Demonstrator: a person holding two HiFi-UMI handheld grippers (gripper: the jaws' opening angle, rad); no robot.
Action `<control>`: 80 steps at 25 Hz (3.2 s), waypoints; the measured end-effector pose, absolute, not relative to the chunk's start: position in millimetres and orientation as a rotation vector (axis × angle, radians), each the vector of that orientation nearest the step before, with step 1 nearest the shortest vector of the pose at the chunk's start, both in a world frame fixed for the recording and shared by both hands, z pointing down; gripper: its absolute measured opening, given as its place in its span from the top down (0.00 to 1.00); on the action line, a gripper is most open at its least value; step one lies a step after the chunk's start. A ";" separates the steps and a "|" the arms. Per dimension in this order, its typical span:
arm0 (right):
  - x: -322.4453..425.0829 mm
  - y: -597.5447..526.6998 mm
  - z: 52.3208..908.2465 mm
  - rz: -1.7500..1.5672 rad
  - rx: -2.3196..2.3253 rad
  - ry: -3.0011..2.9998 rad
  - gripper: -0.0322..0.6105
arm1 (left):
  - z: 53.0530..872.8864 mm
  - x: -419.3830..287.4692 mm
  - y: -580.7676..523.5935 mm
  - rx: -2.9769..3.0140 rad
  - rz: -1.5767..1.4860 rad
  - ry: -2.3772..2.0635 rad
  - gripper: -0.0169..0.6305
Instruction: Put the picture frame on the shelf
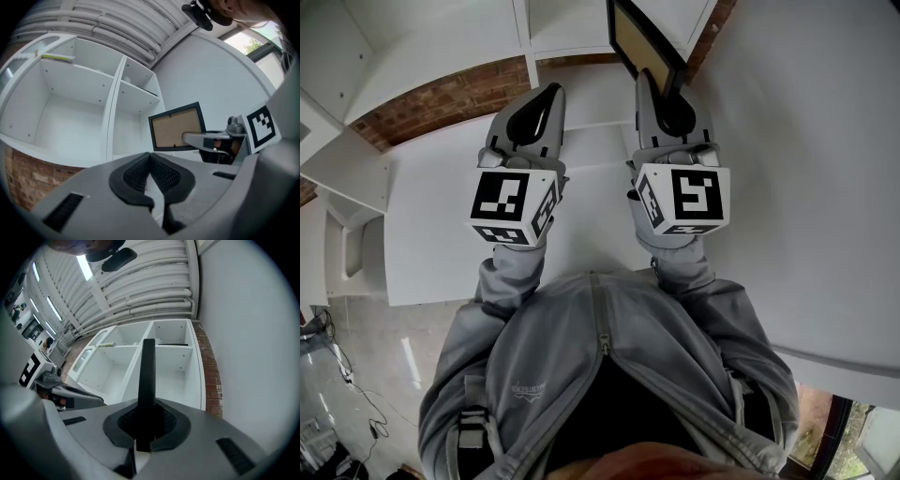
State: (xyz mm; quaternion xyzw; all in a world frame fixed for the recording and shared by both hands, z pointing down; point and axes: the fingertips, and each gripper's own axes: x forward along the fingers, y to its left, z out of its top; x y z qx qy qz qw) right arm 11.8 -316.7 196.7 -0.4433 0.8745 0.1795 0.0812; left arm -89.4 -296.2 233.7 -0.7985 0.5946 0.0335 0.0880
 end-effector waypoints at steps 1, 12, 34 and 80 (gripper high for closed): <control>10.6 -317.9 194.4 0.544 -1.323 2.613 0.89 | 231.4 -91.2 -297.6 -2.373 0.101 1.771 0.96; -3.2 -335.7 175.6 0.689 -1.337 2.626 0.89 | 208.1 -101.1 -305.5 -2.335 0.114 1.754 0.96; -55.1 -378.4 185.2 1.393 -1.427 2.810 0.89 | 201.8 -118.1 -324.5 -2.338 0.134 1.748 0.96; -70.8 -395.7 227.8 1.250 -1.246 3.000 0.62 | 203.2 -130.0 -342.5 -2.388 0.217 1.702 0.80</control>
